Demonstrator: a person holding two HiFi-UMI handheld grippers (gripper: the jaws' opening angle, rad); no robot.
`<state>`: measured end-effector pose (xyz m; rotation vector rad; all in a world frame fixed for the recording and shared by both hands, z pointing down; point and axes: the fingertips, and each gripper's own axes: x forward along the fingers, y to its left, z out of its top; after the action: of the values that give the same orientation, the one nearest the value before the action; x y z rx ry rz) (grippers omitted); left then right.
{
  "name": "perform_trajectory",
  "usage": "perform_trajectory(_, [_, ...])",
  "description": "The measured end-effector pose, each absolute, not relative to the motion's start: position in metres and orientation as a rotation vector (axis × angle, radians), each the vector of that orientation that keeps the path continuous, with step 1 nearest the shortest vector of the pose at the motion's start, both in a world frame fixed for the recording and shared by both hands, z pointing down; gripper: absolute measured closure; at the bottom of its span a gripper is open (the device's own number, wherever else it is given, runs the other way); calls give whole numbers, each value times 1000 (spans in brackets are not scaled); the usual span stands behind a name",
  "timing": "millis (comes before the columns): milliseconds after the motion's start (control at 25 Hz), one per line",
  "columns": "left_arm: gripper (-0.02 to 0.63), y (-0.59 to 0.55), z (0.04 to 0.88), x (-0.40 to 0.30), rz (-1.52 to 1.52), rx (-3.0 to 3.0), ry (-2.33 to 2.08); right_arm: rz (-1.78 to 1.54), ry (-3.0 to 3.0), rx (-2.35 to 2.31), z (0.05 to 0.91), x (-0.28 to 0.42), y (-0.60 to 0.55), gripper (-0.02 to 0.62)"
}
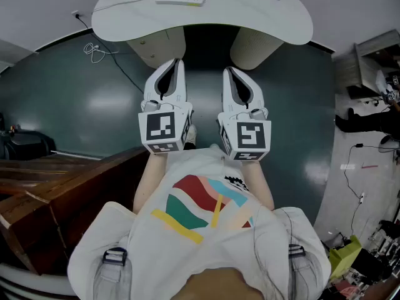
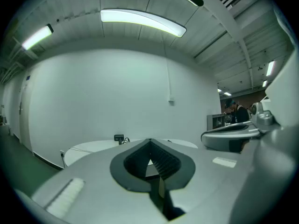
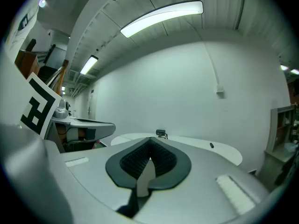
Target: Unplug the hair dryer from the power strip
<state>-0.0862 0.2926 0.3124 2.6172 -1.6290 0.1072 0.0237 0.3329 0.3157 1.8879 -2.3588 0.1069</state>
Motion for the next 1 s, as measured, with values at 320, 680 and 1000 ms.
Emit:
perform_trajectory(320, [607, 286, 308, -104, 67, 2607, -1645, 129, -2357, 1897, 317, 18, 325, 581])
perform_trajectory(680, [607, 263, 312, -138, 71, 2596, -1662, 163, -2394, 1925, 316, -3, 308, 581])
perform_trajectory(1000, [607, 240, 318, -172, 3, 2584, -1640, 95, -2284, 1968, 316, -6, 298, 580])
